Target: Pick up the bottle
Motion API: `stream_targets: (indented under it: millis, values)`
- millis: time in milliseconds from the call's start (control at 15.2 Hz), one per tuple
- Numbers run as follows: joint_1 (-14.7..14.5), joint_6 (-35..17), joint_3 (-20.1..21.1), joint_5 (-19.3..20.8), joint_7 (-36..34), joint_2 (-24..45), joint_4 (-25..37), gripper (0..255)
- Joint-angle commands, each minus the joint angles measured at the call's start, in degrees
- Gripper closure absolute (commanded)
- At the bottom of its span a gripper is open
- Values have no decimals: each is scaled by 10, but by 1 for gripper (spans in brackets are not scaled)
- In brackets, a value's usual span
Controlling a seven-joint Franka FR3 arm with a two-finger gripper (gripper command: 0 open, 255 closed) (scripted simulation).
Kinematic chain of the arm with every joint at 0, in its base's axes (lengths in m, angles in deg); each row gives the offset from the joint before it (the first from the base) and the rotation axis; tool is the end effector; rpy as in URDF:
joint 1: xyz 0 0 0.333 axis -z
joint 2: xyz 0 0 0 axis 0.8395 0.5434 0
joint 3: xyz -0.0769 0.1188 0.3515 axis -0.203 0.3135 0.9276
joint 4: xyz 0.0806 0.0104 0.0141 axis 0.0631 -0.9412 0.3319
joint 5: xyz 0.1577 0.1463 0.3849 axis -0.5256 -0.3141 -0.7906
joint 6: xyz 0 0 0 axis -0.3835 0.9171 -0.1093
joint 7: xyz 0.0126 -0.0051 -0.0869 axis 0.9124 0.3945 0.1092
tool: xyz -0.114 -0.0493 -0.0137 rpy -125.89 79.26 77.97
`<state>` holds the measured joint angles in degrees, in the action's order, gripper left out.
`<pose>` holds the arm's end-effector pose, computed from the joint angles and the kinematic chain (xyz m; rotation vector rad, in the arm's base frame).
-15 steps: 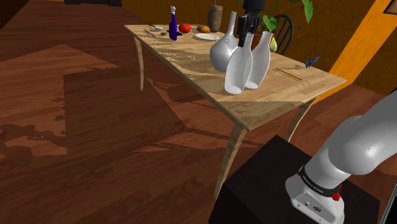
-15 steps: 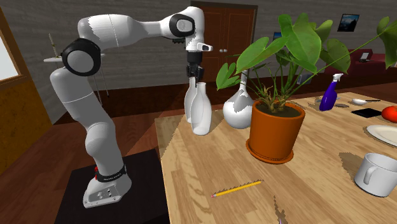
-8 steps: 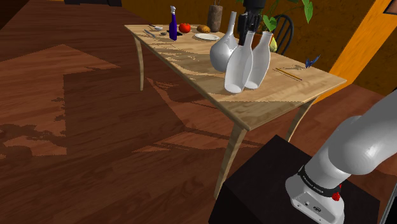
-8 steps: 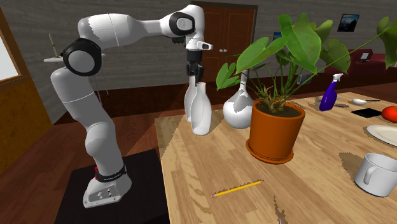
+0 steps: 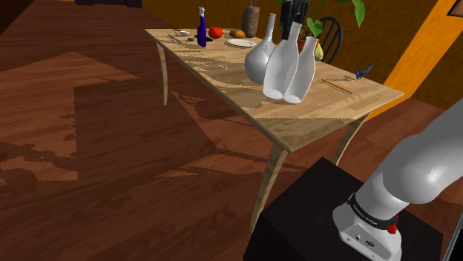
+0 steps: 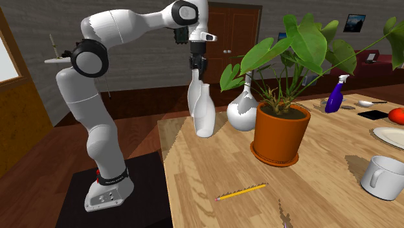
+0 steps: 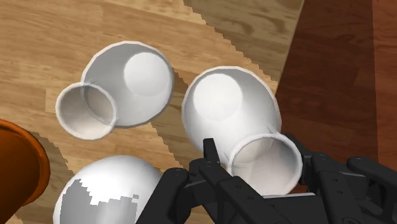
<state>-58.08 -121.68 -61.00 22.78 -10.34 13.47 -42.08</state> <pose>0.5131 0.0254 0.7690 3.1270 0.2004 -0.0506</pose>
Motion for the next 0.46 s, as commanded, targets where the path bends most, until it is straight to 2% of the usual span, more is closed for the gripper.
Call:
stream_targets:
  millis: [0,264,396]
  values:
    - [0,19,0,0,-1,10,29,255]
    - [0,57,1,1,-1,33,90,255]
    - [0,59,1,1,-1,33,92,255]
